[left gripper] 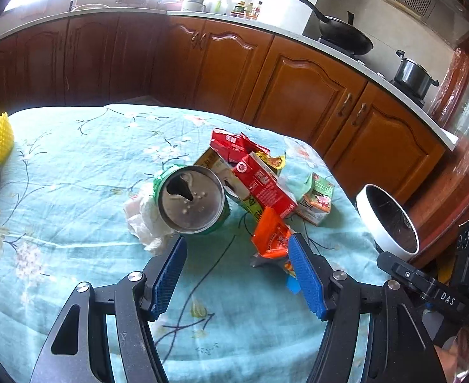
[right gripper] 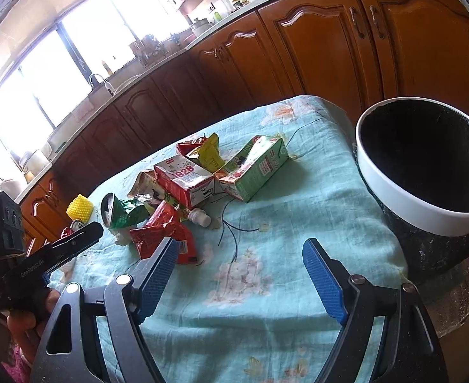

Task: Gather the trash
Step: 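Grasp the white plastic bag with the left tool while the right tool grasps the red chip bag, then carry both bags over the bin and open both tools to drop them, then grasp the green crushed can with the left tool while the right tool grasps the green milk carton, then carry the can and carton over the bin and open both tools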

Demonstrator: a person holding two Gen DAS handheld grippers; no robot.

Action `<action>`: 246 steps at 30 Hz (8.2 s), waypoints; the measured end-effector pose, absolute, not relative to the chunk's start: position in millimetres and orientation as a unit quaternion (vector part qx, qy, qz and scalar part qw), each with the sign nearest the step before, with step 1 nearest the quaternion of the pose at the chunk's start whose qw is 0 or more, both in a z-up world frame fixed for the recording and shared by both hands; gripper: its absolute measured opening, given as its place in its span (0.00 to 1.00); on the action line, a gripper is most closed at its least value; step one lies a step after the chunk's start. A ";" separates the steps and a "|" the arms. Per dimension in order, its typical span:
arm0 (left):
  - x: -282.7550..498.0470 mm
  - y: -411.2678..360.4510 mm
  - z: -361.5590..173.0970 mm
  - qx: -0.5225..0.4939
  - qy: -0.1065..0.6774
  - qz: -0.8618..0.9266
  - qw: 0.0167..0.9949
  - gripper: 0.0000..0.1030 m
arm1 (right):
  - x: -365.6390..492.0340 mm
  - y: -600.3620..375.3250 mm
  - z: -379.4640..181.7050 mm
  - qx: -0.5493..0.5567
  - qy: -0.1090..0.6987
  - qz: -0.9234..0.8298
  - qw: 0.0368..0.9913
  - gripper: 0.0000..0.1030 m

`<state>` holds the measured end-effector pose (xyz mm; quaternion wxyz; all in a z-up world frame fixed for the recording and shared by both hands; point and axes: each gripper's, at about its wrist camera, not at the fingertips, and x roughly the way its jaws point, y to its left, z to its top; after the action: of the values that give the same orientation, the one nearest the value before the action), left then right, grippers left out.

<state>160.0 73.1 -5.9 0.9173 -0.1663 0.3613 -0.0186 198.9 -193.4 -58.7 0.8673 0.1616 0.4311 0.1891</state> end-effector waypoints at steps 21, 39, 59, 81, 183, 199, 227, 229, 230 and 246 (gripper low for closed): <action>186.3 120.0 -24.4 -0.198 0.362 -0.089 0.907 0.57 | 213.7 -159.4 -70.6 0.156 0.442 0.212 0.858 0.79; 173.4 159.4 -31.1 -0.192 0.392 -0.013 0.900 0.59 | 223.1 -121.2 -73.0 0.138 0.450 0.255 0.845 0.78; 147.7 167.8 -27.4 -0.198 0.350 -0.040 0.915 0.18 | 213.9 -114.7 -65.7 0.124 0.448 0.270 0.843 0.09; 179.0 34.1 12.8 -0.138 0.341 -0.184 0.911 0.18 | 183.7 -259.6 -33.4 0.156 0.400 0.148 0.891 0.09; 180.6 136.6 -32.2 -0.232 0.401 0.008 0.886 0.64 | 263.6 -175.8 -62.8 0.191 0.436 0.171 0.863 0.95; 223.2 146.4 -68.0 -0.280 0.439 -0.036 0.853 0.42 | 329.8 -147.4 -105.1 0.166 0.498 0.123 0.842 0.62; 227.9 32.9 -19.6 -0.162 0.401 -0.161 0.887 0.10 | 233.7 -236.3 -45.3 0.198 0.418 0.157 0.872 0.45; 231.1 24.0 -17.6 -0.158 0.402 -0.168 0.886 0.10 | 228.1 -243.7 -43.1 0.201 0.414 0.154 0.874 0.45; 233.1 20.8 -17.1 -0.157 0.401 -0.171 0.886 0.10 | 225.8 -248.0 -42.0 0.202 0.412 0.152 0.875 0.45; 273.4 -51.3 -6.9 -0.117 0.402 -0.226 0.879 0.10 | 213.4 -323.2 -28.2 0.227 0.379 0.094 0.892 0.45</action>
<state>273.4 -51.3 -6.9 0.8794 -0.1166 0.4024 -0.2261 213.4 -323.2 -28.2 0.8919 0.2274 0.3793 0.0943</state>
